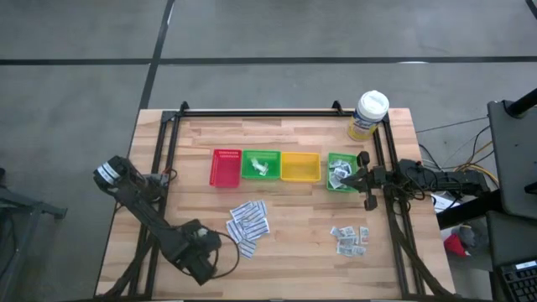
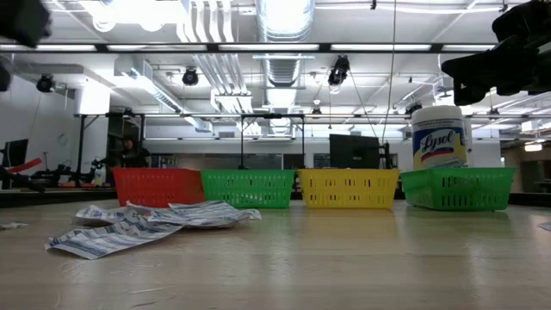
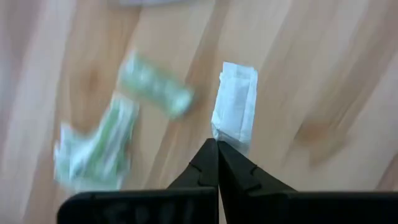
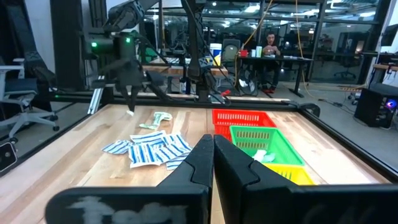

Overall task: Pick & Place First Aid Supplies
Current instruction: Put the green bandage into the left green bin

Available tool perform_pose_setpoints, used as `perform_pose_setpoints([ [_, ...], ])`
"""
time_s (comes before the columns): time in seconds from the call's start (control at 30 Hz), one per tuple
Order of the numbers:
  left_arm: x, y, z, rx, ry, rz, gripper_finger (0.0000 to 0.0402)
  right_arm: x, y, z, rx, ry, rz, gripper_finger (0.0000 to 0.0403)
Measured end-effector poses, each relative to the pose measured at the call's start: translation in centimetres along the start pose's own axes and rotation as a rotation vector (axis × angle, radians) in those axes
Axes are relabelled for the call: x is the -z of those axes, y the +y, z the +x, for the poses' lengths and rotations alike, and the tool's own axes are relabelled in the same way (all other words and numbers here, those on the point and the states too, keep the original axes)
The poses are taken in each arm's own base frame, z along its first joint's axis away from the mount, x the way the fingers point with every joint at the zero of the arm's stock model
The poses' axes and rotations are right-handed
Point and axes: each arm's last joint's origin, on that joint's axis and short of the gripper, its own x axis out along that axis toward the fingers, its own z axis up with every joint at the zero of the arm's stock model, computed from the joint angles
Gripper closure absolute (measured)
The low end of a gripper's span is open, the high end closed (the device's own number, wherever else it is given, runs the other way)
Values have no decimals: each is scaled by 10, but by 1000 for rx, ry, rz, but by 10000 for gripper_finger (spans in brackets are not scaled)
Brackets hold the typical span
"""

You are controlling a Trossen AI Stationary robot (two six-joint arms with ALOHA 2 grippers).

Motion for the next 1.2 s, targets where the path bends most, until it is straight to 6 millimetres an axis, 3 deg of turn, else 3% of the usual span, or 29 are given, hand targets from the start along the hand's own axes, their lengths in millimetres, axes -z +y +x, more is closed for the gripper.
perform_pose_setpoints([
  [0.23, -13, -7, -4, -33, -341, 41, 402, 0, 0, 0, 0, 0, 2, 394],
  [0.7, -31, -1, -13, -235, -879, -68, 402, 0, 0, 0, 0, -2, 2, 394],
  [0.87, -47, 9, -11, -310, -883, -58, 402, 0, 0, 0, 0, -2, 2, 394],
  [1.2, -88, 37, -4, -471, -716, 104, 402, 0, 0, 0, 0, -2, 2, 394],
])
